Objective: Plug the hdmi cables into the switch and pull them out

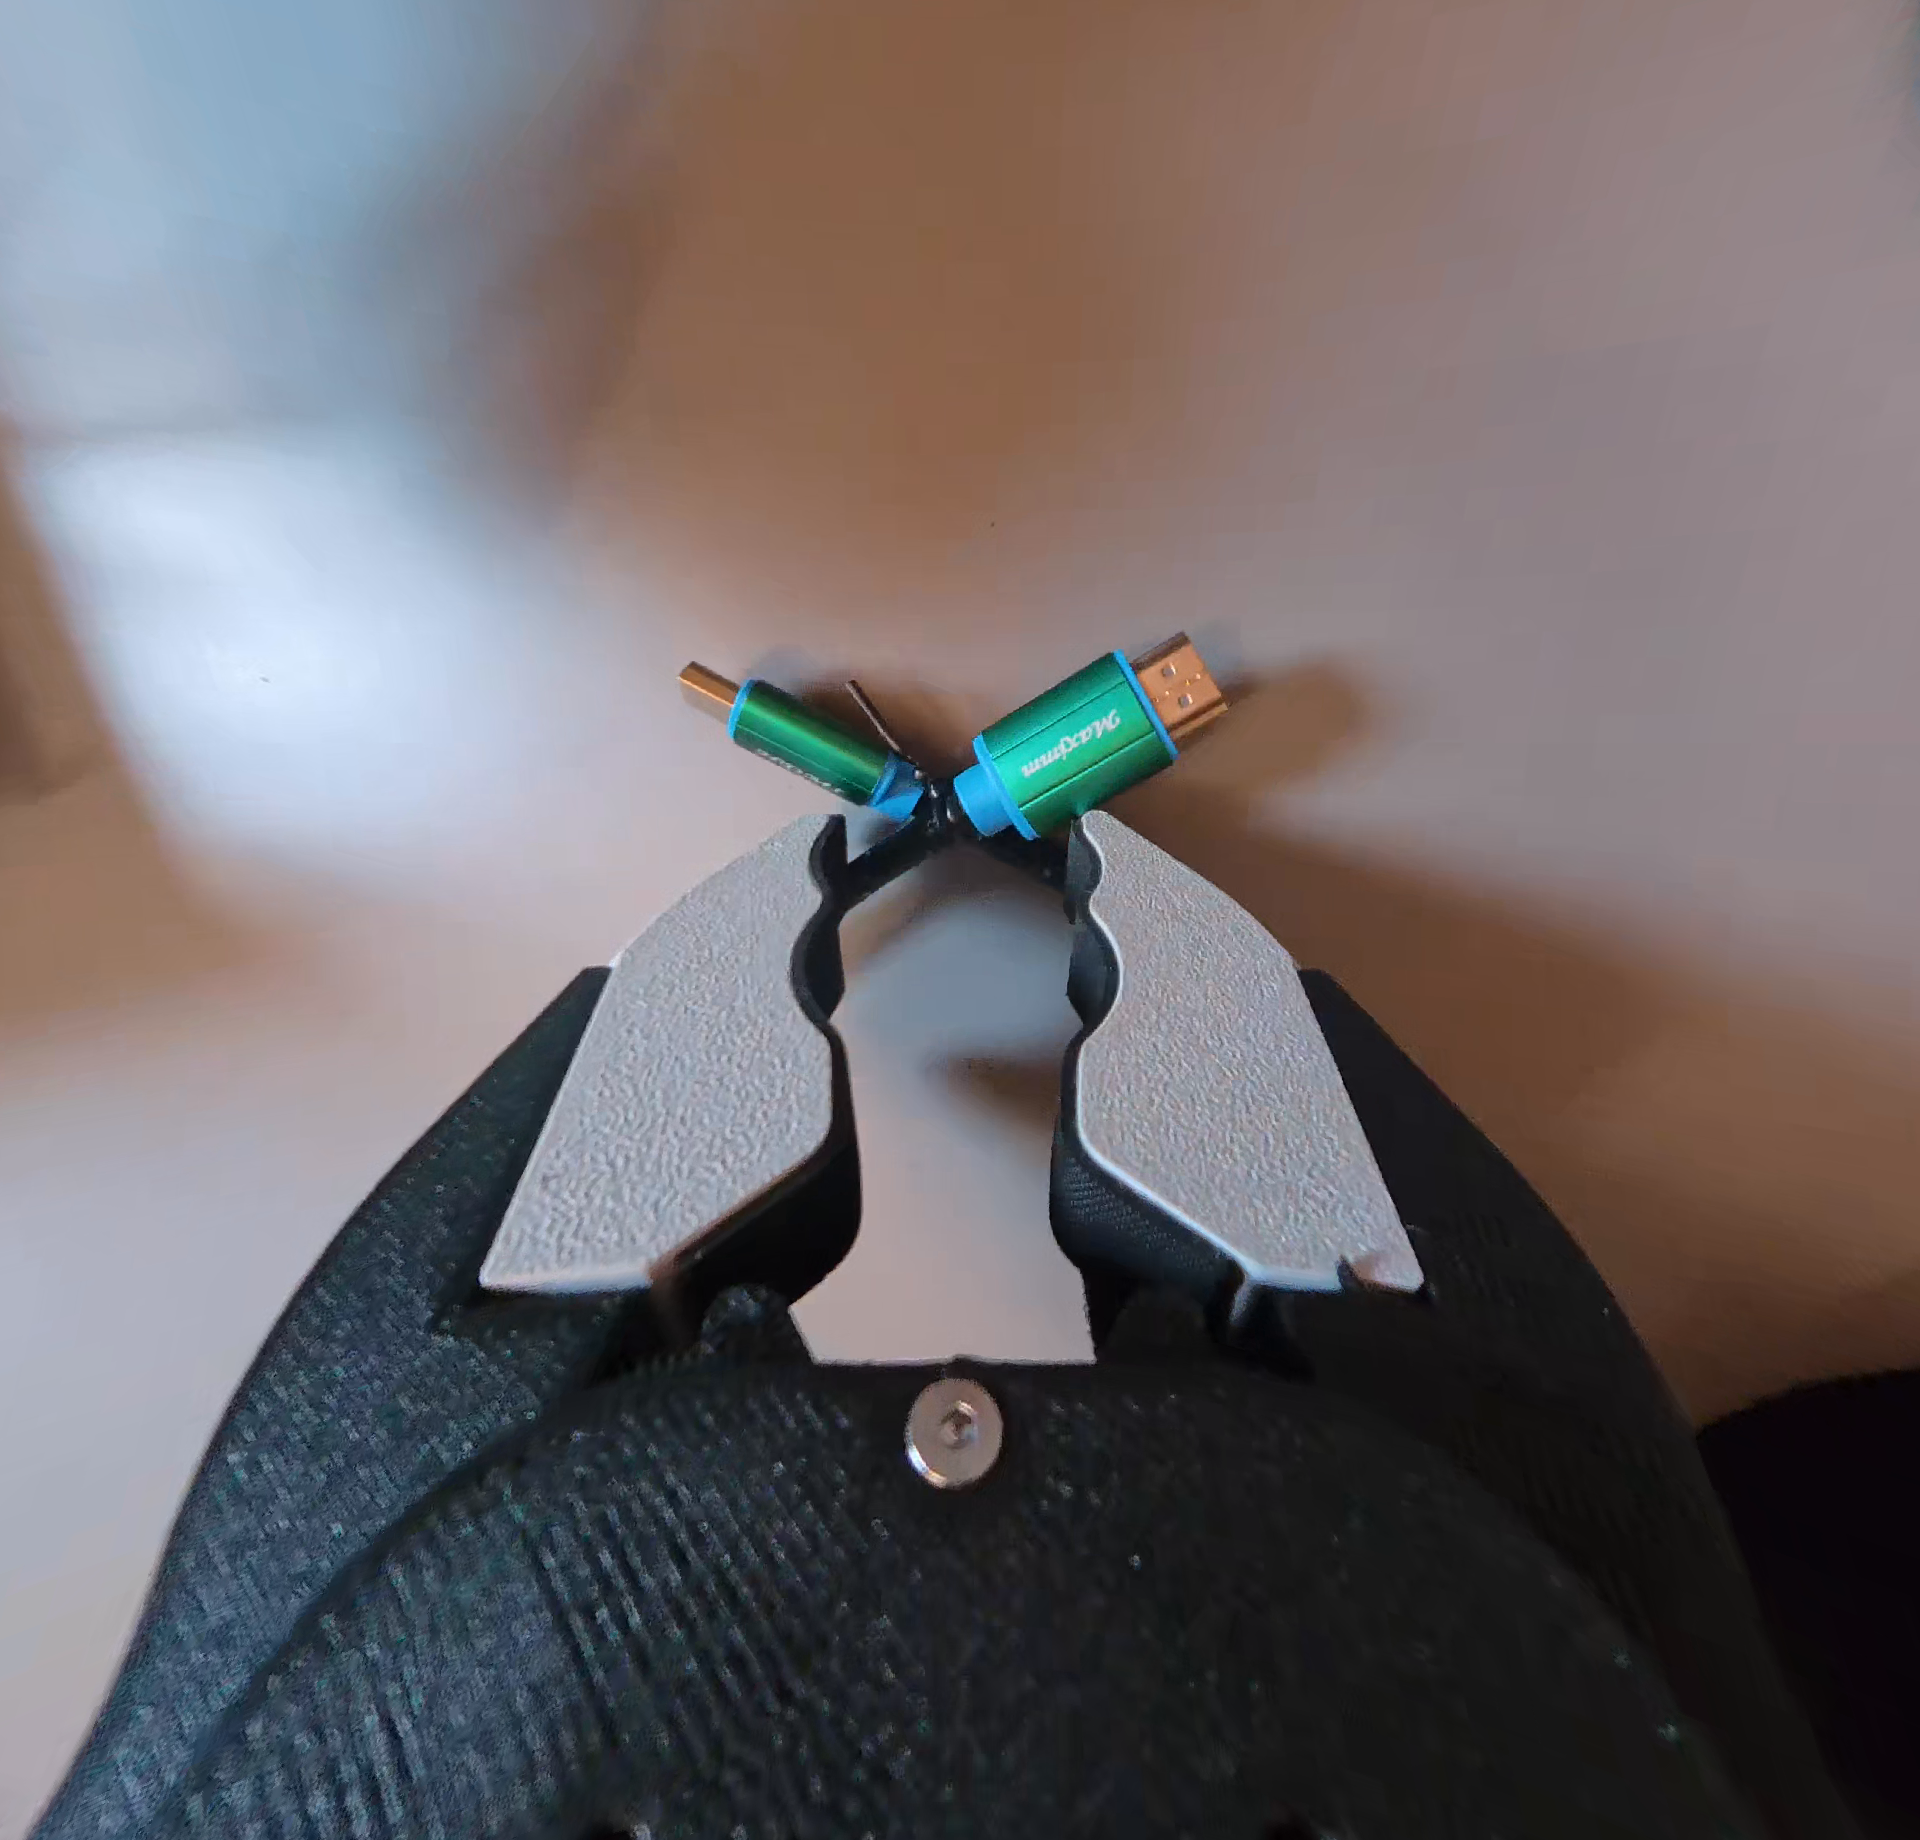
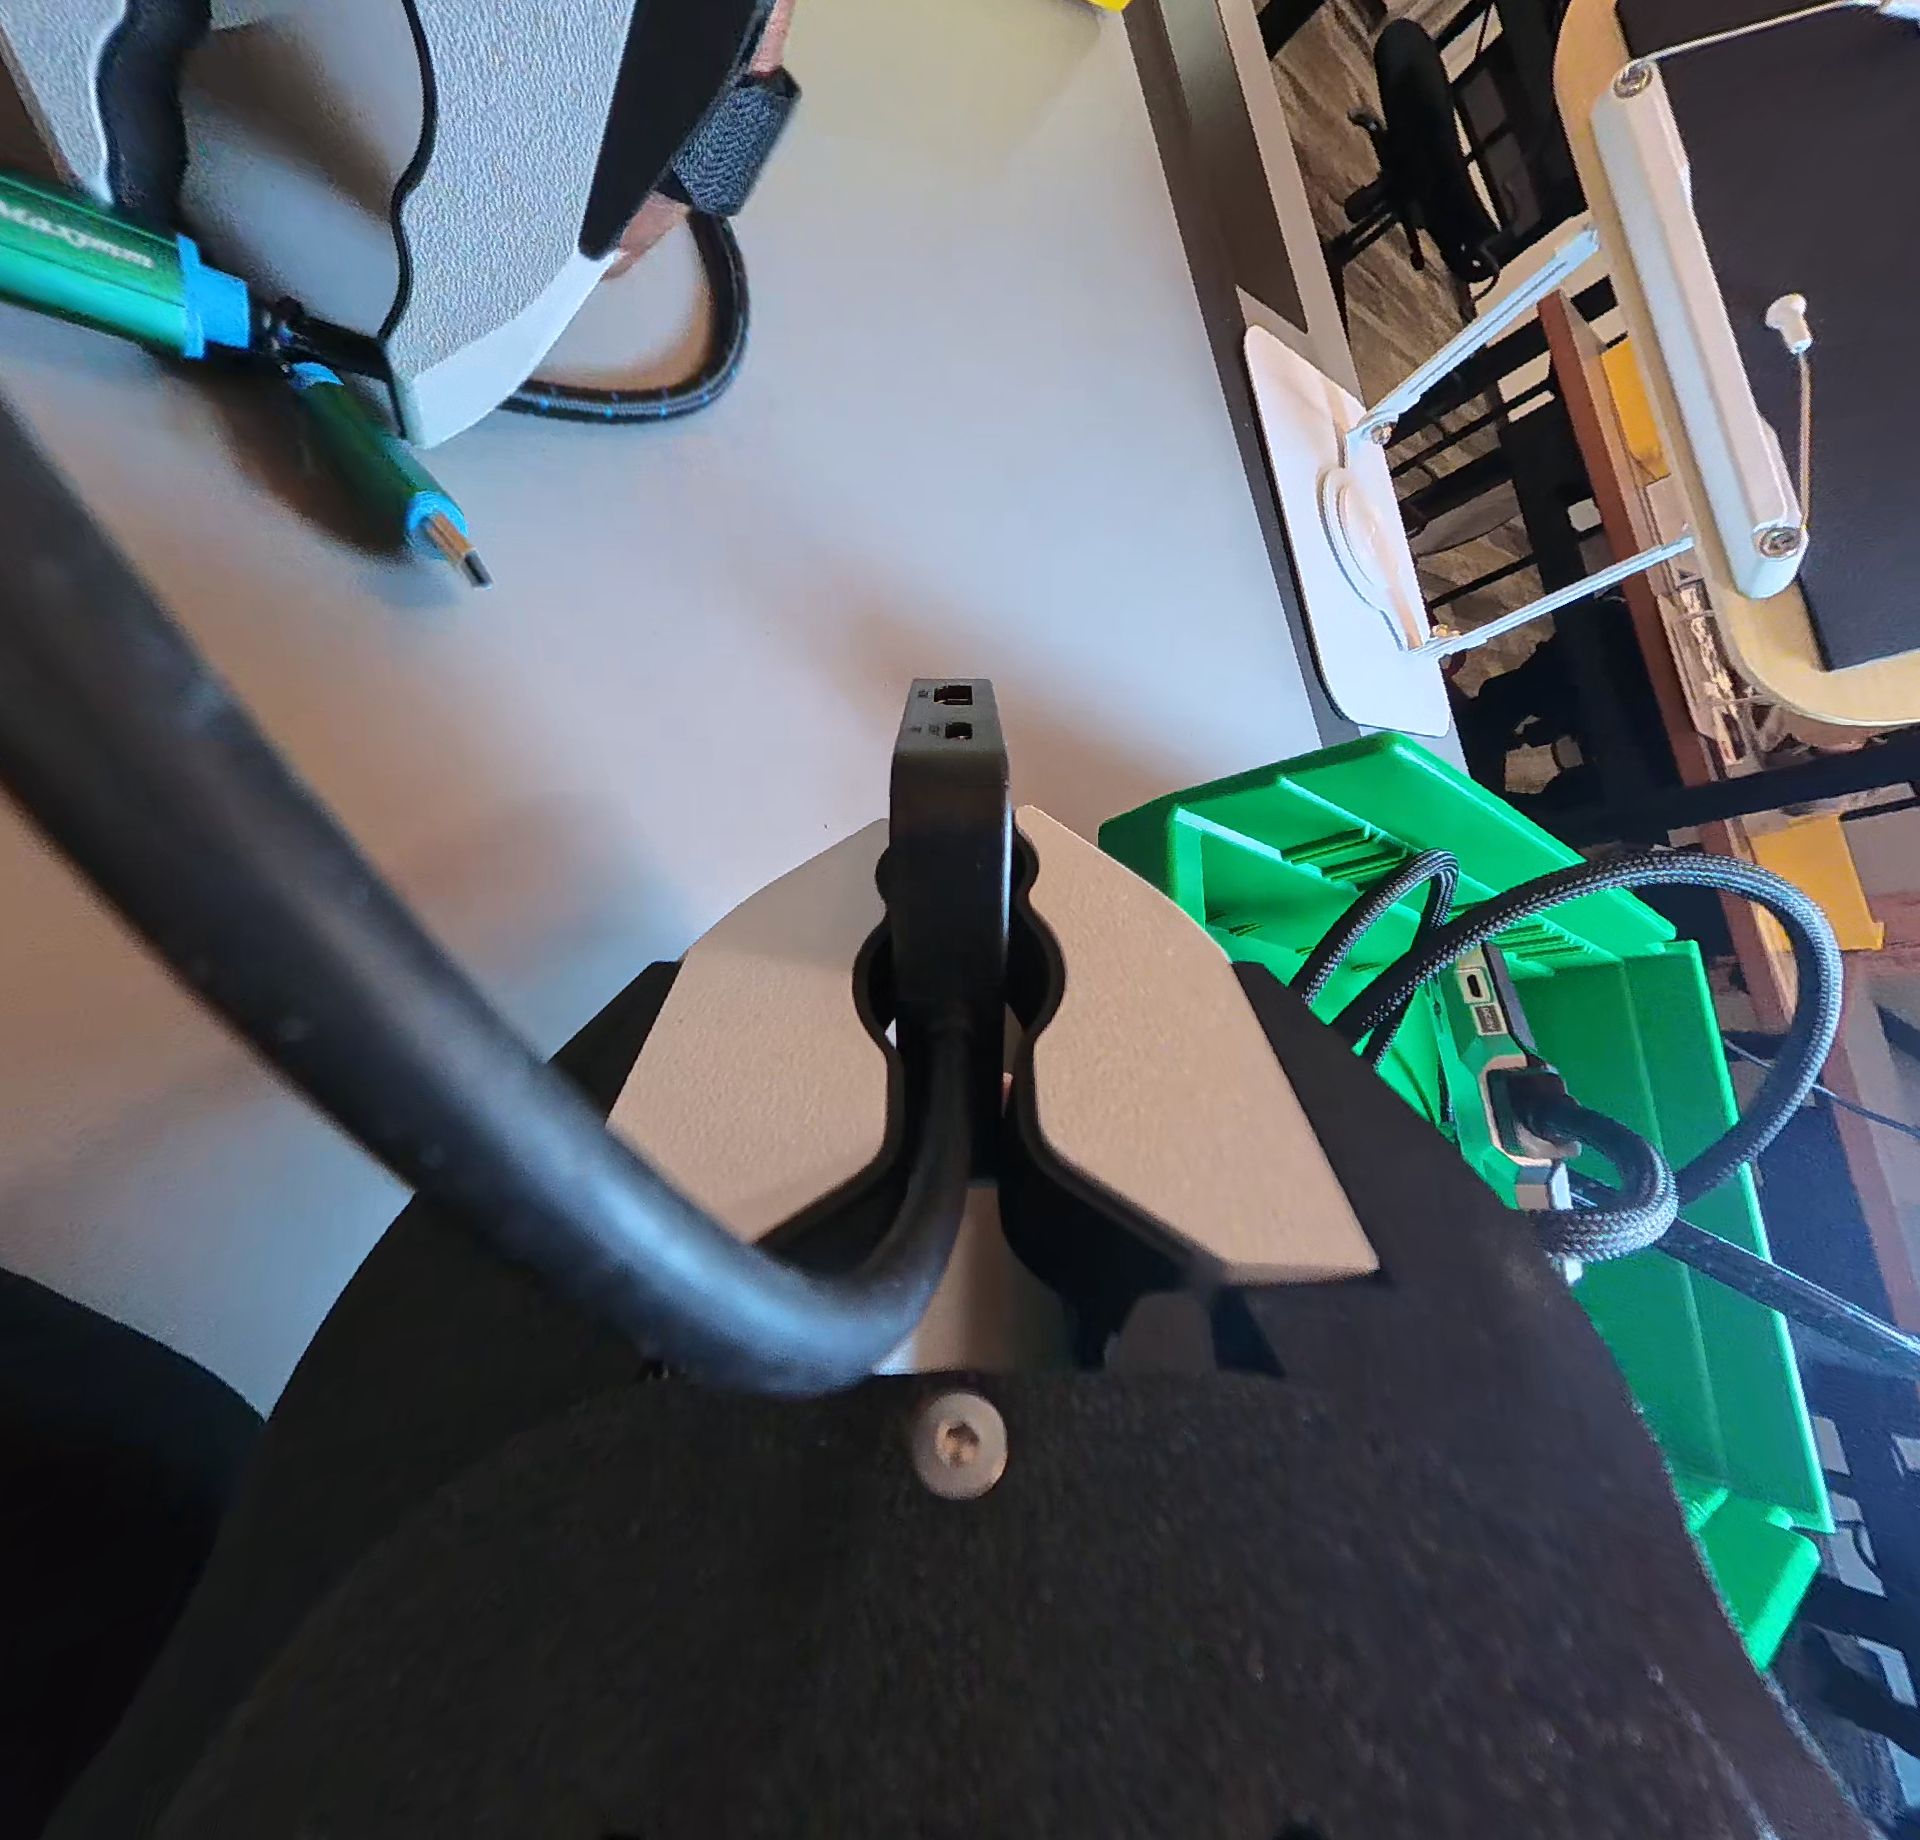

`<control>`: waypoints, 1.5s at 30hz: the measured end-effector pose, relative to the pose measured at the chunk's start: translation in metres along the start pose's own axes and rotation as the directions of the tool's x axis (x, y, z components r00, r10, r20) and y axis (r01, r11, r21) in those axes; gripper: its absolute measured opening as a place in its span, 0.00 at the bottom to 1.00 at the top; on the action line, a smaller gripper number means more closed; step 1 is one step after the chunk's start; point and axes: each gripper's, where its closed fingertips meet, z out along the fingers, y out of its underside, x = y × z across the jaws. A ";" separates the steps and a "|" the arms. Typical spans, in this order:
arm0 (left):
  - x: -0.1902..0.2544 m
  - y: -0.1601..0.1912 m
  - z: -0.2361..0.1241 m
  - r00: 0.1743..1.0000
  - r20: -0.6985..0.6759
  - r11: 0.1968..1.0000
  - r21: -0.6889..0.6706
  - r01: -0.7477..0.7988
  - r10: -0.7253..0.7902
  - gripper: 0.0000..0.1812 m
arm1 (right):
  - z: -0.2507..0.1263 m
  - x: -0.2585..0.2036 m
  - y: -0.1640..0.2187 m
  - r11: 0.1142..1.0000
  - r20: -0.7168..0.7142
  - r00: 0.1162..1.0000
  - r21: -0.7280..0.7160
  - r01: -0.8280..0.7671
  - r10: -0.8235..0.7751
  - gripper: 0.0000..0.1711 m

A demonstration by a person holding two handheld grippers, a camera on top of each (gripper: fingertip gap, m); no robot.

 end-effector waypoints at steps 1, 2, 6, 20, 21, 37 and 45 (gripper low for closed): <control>0.000 -0.001 0.000 1.000 -0.003 1.000 0.011 0.018 -0.018 0.22 | 0.000 0.000 0.000 1.000 0.001 1.000 0.001 -0.001 0.001 0.09; 0.001 -0.001 0.001 0.999 0.000 0.999 0.022 0.034 -0.034 0.21 | 0.000 0.000 0.000 1.000 0.002 1.000 0.003 0.000 0.000 0.09; 0.001 -0.001 0.000 0.993 0.077 0.996 0.043 0.081 -0.085 0.18 | 0.001 -0.004 -0.002 1.000 0.012 1.000 0.005 0.007 -0.008 0.09; -0.014 0.053 -0.070 0.829 0.469 0.895 -0.438 -0.080 0.303 0.11 | 0.039 -0.022 -0.046 0.851 -0.239 0.818 -0.106 0.514 -0.523 0.09; -0.014 0.054 -0.071 0.813 0.470 0.870 -0.484 -0.089 0.345 0.11 | 0.042 -0.022 -0.045 0.839 -0.239 0.805 -0.145 0.524 -0.543 0.09; -0.032 0.044 -0.076 0.799 0.379 0.709 -0.701 -0.082 0.467 0.05 | 0.054 -0.020 -0.059 0.817 -0.334 0.745 -0.244 0.523 -0.577 0.09; -0.022 0.060 -0.065 0.846 0.326 0.750 -0.649 -0.125 0.423 0.06 | 0.047 -0.029 -0.049 0.845 -0.246 0.812 -0.067 0.531 -0.530 0.09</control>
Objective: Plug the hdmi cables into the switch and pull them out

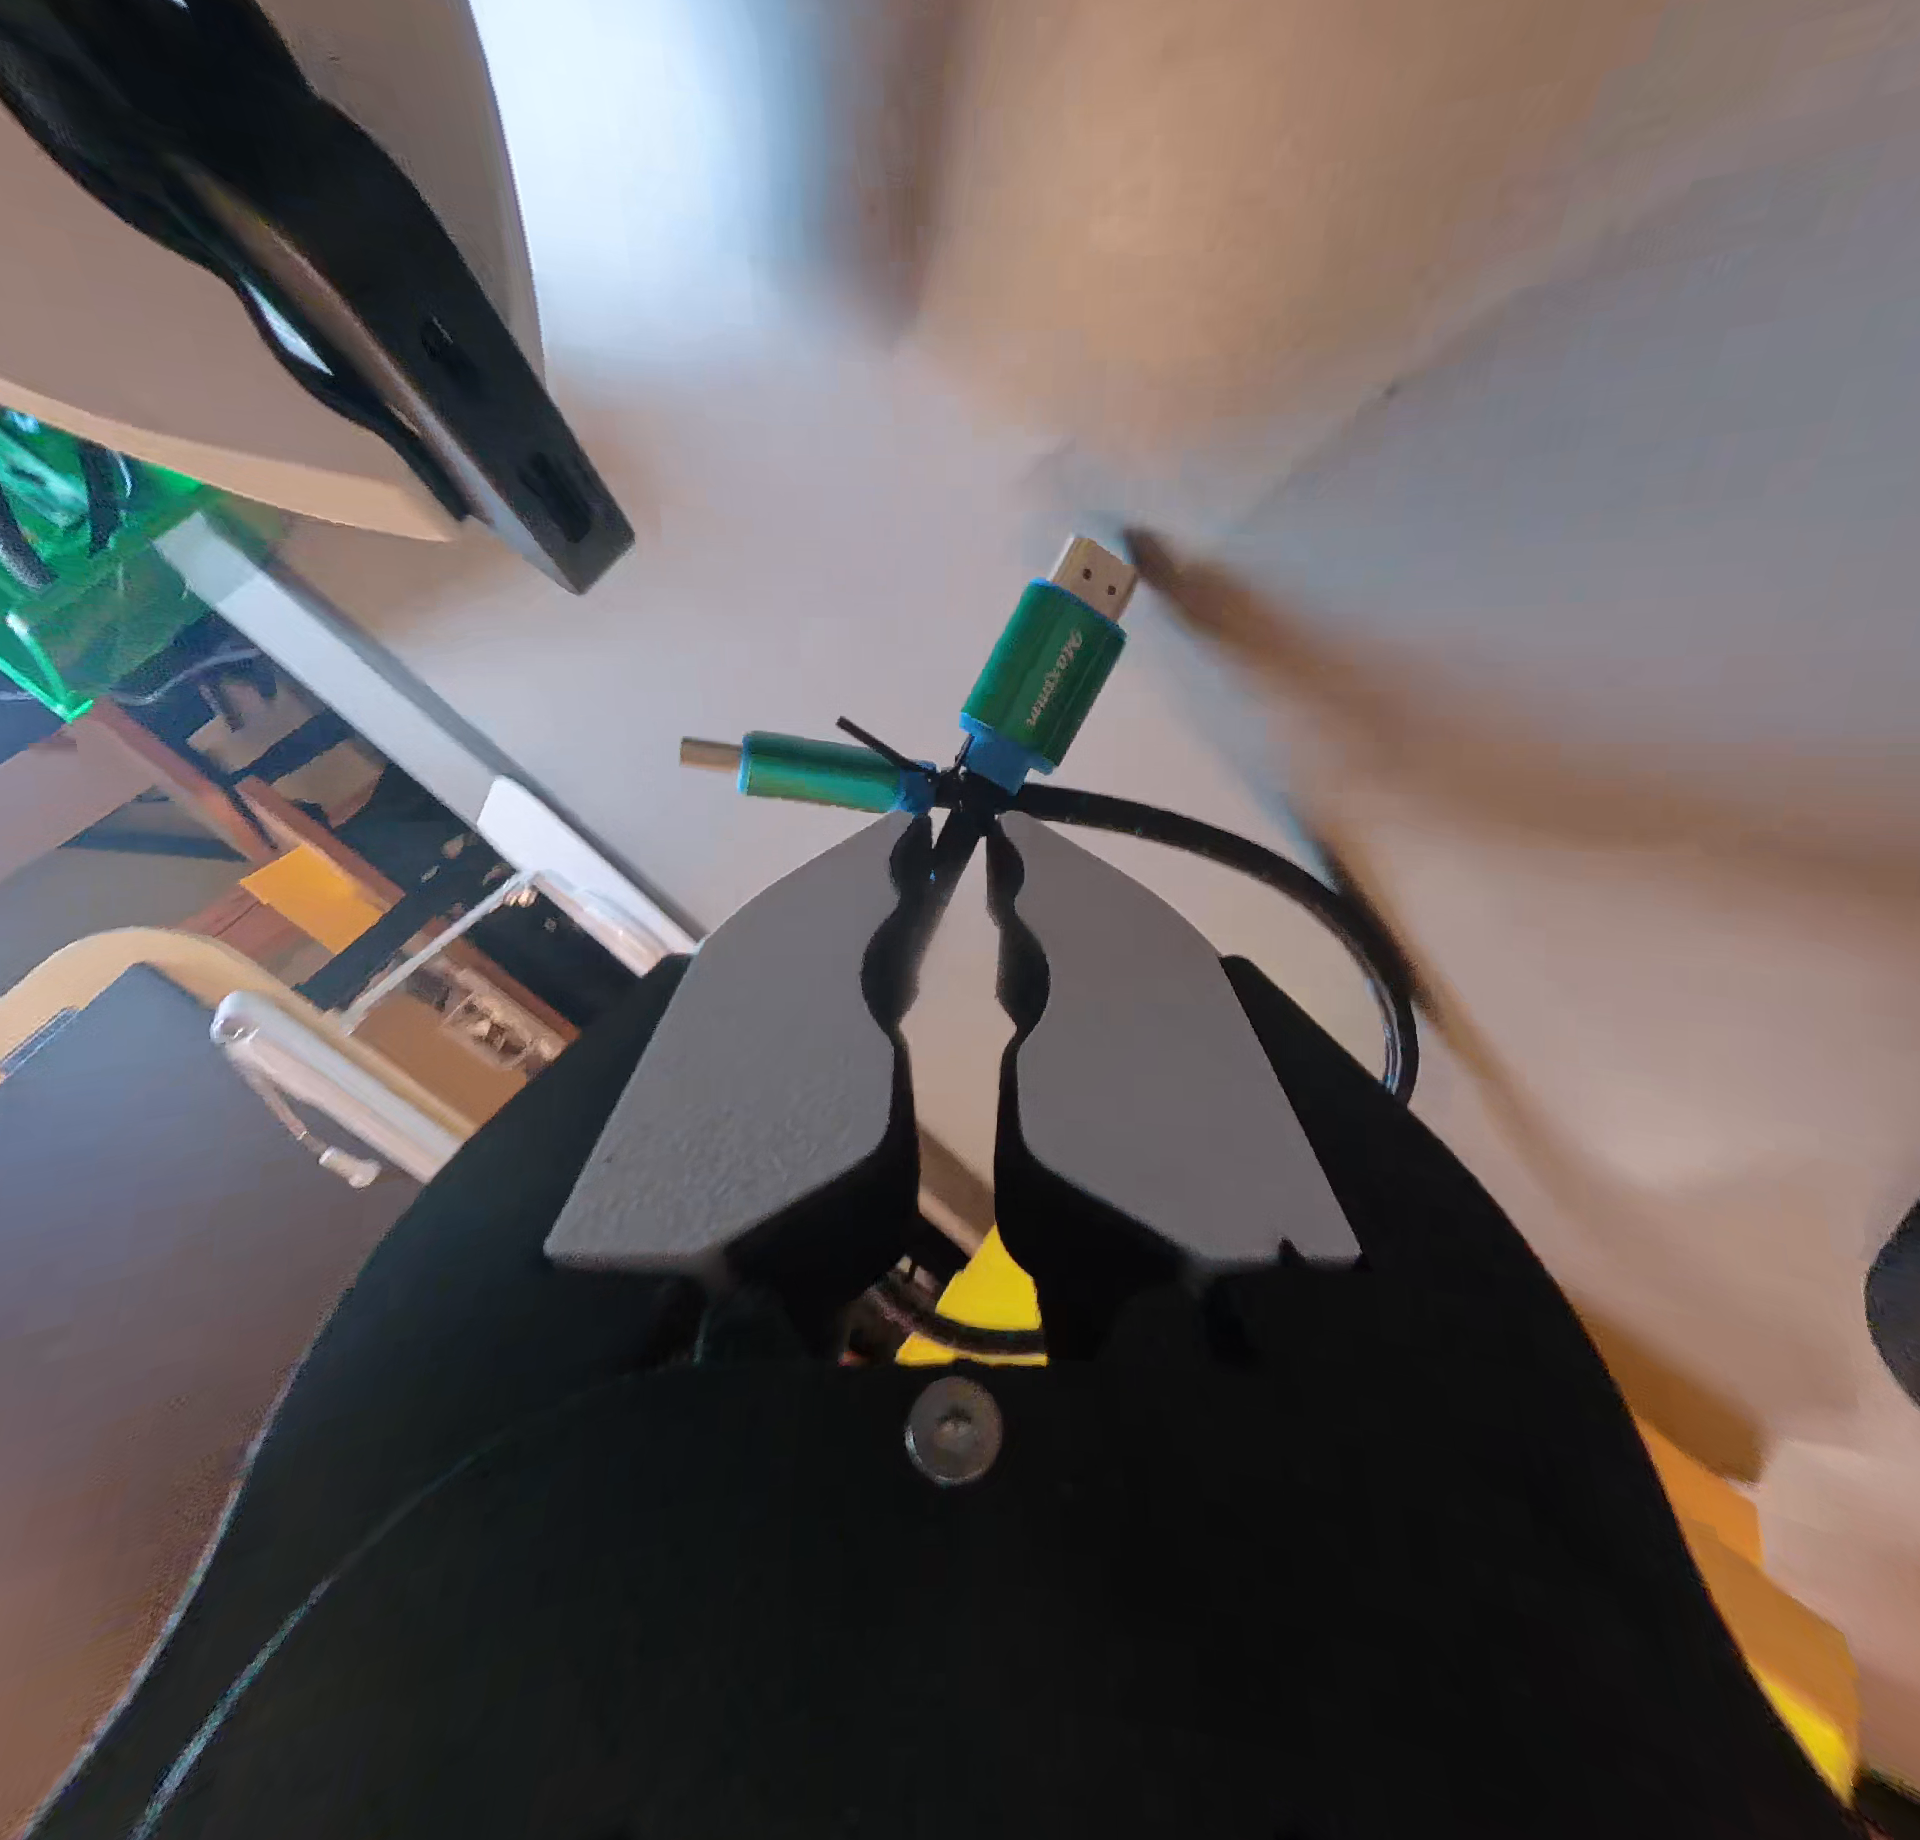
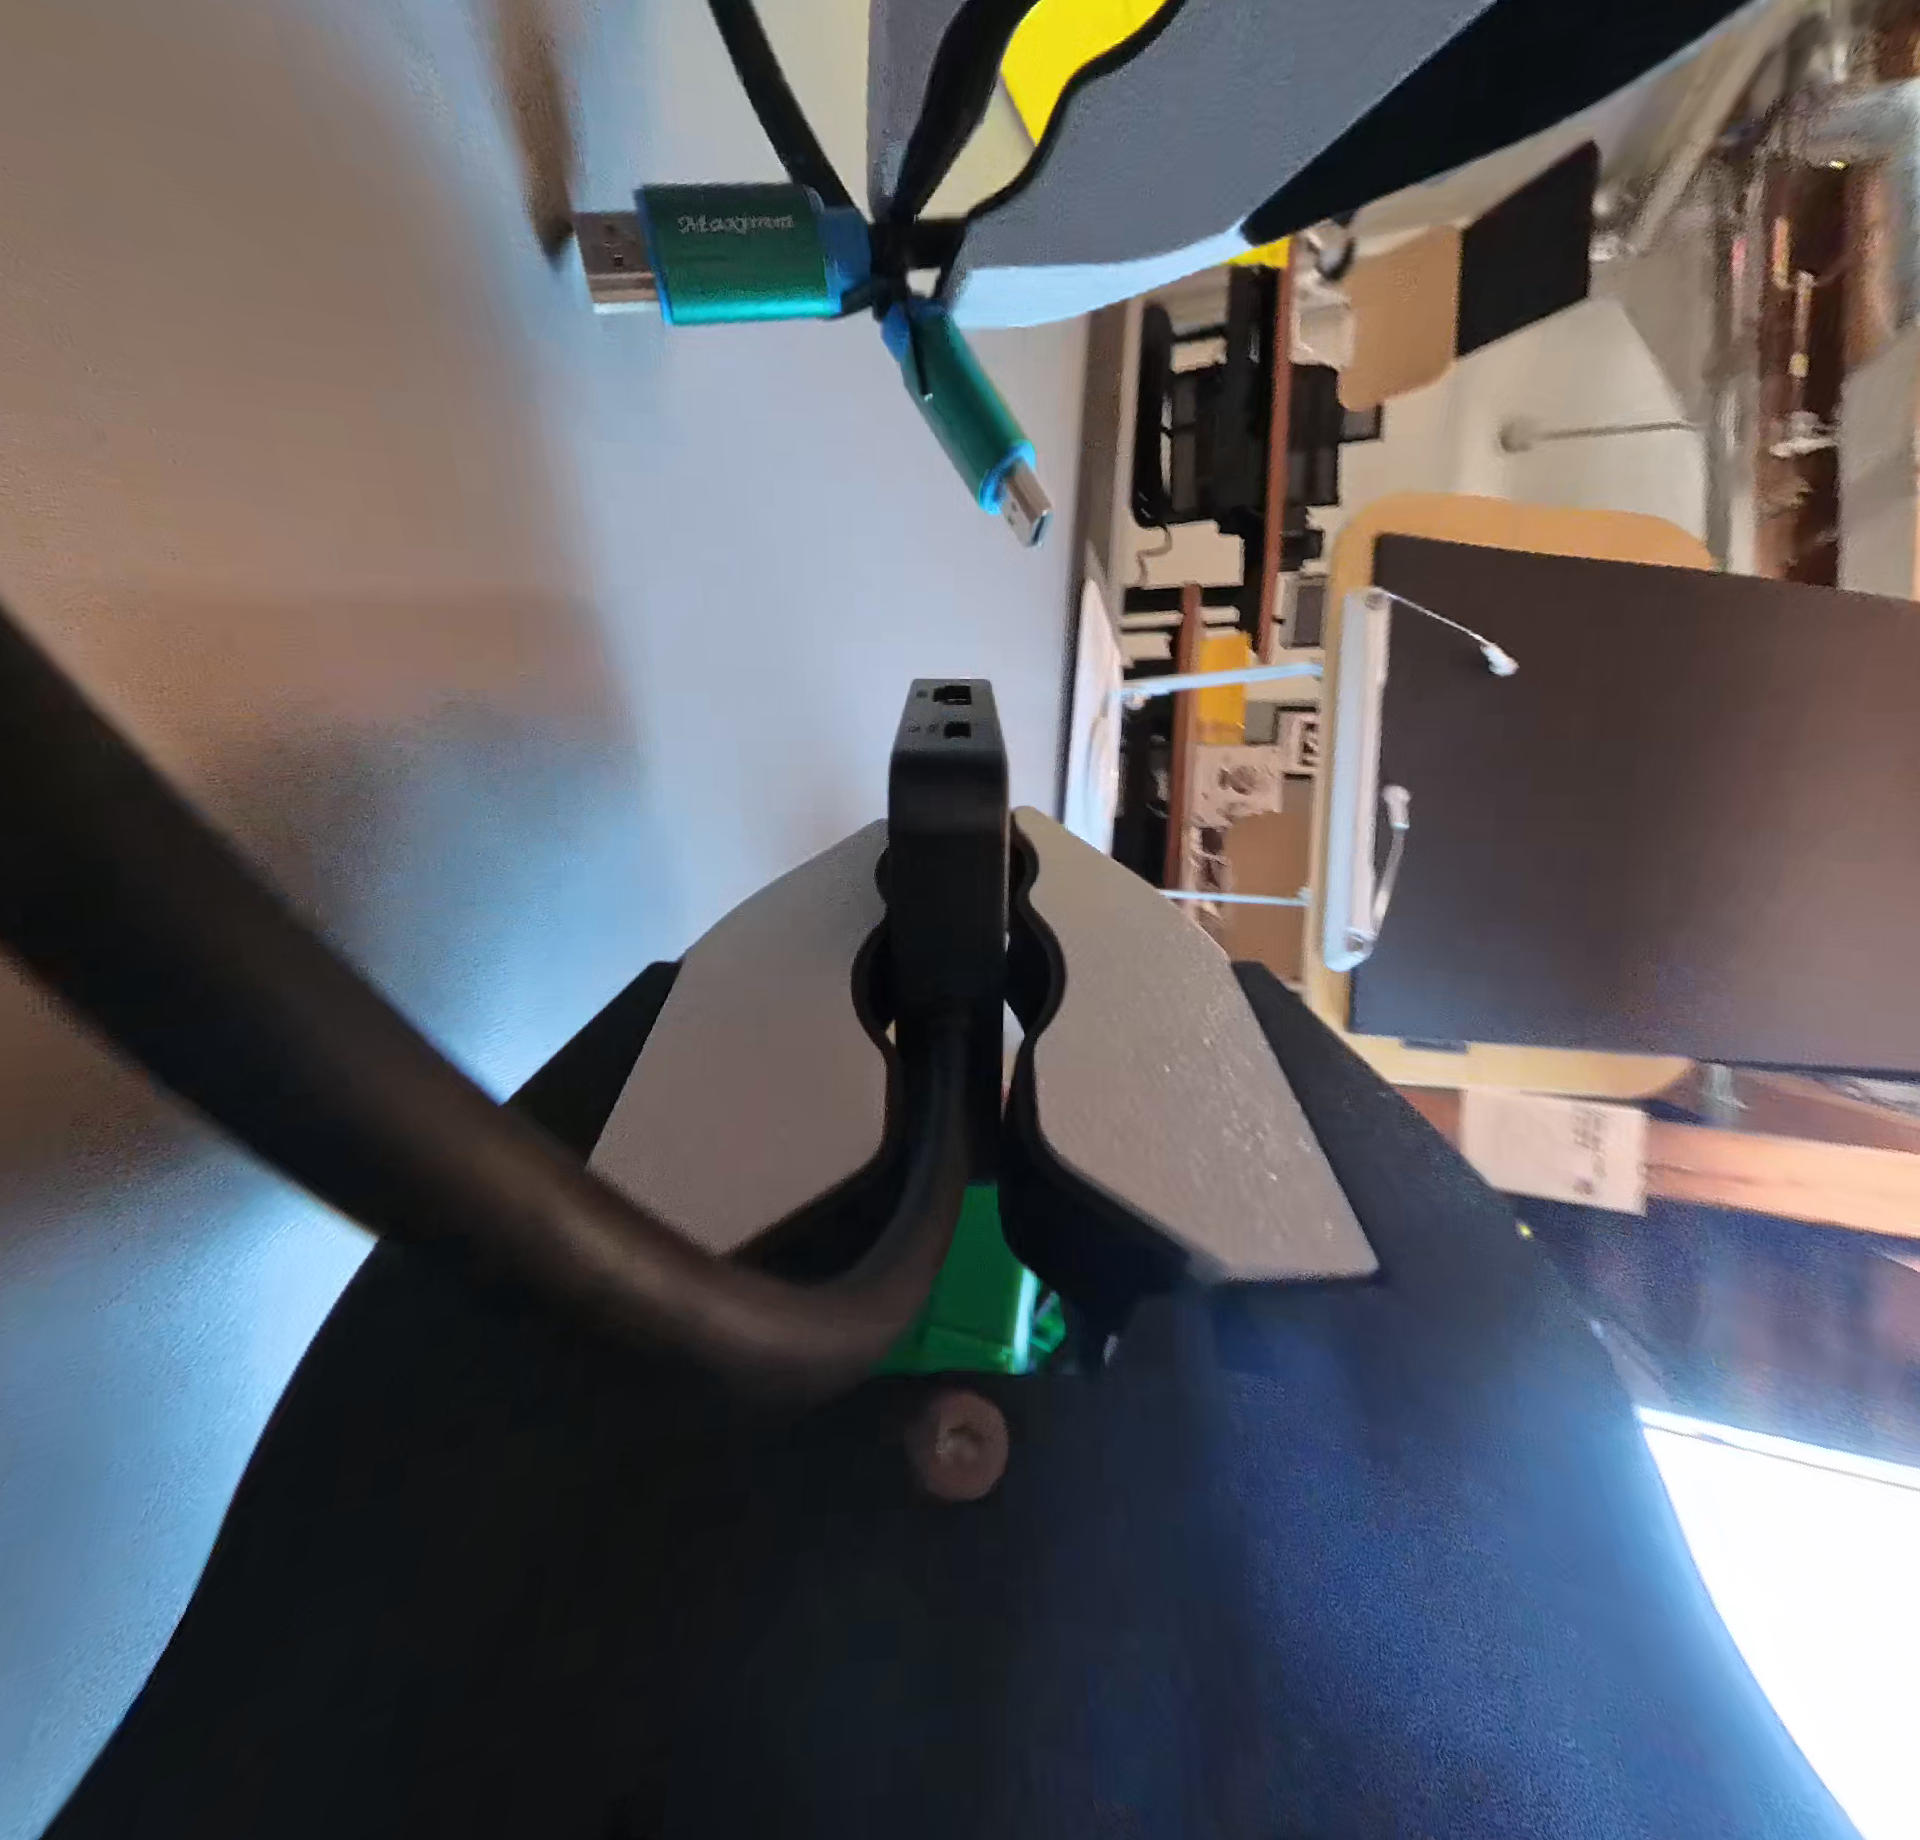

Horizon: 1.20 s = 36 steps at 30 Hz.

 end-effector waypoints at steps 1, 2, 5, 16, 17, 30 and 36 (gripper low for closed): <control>0.000 -0.004 0.002 1.000 0.016 0.999 0.044 0.017 -0.018 0.06 | -0.001 -0.003 0.000 1.000 0.027 0.999 0.020 -0.024 0.024 0.09; -0.001 -0.008 0.003 0.999 0.023 0.994 0.094 0.046 -0.048 0.06 | -0.002 -0.005 0.001 0.999 0.044 0.998 0.025 -0.045 0.044 0.09; 0.004 -0.017 0.003 0.975 -0.052 0.938 0.266 0.221 -0.215 0.08 | -0.003 -0.003 0.004 0.998 0.045 0.997 0.020 -0.060 0.059 0.09; 0.044 -0.025 -0.014 0.337 -0.597 0.252 0.224 0.942 -0.728 0.22 | -0.002 -0.005 0.015 0.990 0.095 0.986 -0.013 -0.138 0.139 0.09; 0.047 -0.029 -0.009 0.330 -0.581 0.250 0.216 0.944 -0.744 0.22 | -0.002 -0.005 0.014 0.990 0.097 0.985 -0.011 -0.144 0.144 0.09; 0.010 -0.014 0.028 0.644 -0.126 0.569 0.362 0.738 -0.755 0.04 | -0.006 -0.006 0.014 0.994 0.077 0.992 -0.026 -0.102 0.103 0.09; -0.025 0.004 0.007 0.696 0.344 0.775 0.342 0.531 -0.630 0.04 | 0.004 0.007 0.023 0.982 -0.046 0.997 -0.180 -0.062 0.054 0.09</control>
